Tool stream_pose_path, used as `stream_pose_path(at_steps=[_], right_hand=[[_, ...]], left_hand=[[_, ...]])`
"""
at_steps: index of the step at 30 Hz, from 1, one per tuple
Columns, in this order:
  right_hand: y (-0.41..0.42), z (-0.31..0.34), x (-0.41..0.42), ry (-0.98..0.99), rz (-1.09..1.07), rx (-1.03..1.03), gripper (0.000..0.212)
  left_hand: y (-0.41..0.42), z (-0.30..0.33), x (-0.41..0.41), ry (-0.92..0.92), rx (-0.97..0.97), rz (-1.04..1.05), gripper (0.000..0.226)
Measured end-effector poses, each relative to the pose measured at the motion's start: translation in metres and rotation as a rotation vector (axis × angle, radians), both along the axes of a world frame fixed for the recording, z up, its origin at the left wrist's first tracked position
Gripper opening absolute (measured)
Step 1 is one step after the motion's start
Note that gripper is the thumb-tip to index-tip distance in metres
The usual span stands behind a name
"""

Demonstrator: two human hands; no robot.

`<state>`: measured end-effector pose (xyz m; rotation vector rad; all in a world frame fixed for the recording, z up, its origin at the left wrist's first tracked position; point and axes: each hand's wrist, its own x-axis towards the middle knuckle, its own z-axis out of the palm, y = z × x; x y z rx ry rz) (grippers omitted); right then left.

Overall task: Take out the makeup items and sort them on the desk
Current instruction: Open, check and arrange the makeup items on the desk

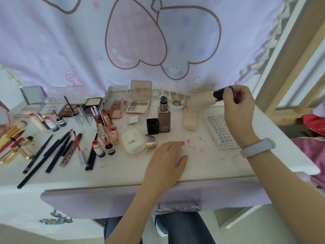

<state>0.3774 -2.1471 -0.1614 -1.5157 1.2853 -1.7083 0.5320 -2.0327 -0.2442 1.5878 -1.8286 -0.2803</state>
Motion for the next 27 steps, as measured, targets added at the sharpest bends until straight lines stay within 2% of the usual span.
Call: stream_pose_path(at_steps=[4, 6, 9, 13, 14, 19, 23, 27], right_hand=[[0.037, -0.013, -0.011, -0.186, 0.097, 0.02, 0.012], [0.053, -0.024, -0.01, -0.183, 0.162, 0.059, 0.012], [0.073, -0.039, 0.003, -0.188, 0.251, 0.141, 0.019], [0.086, -0.048, 0.027, -0.161, 0.369, 0.255, 0.013], [0.087, -0.048, 0.031, -0.139, 0.403, 0.277, 0.013], [0.088, -0.053, 0.04, 0.032, 0.547, 0.222, 0.015], [0.081, -0.04, 0.034, 0.052, 0.688, 0.199, 0.011], [0.07, -0.029, 0.04, 0.337, 0.57, 0.229, 0.029]], left_hand=[[0.005, 0.012, 0.005, 0.484, 0.061, -0.002, 0.05], [0.012, 0.014, 0.006, 0.58, 0.061, -0.044, 0.06], [0.024, 0.014, 0.007, 0.572, 0.053, -0.072, 0.058], [0.035, 0.012, 0.017, 0.56, 0.001, 0.064, 0.019], [0.038, 0.011, 0.022, 0.558, 0.001, 0.082, 0.016], [0.044, 0.005, 0.035, 0.601, 0.029, 0.127, 0.026], [0.039, 0.005, 0.039, 0.634, 0.062, 0.133, 0.039], [0.04, 0.003, 0.039, 0.598, 0.071, 0.105, 0.044]])
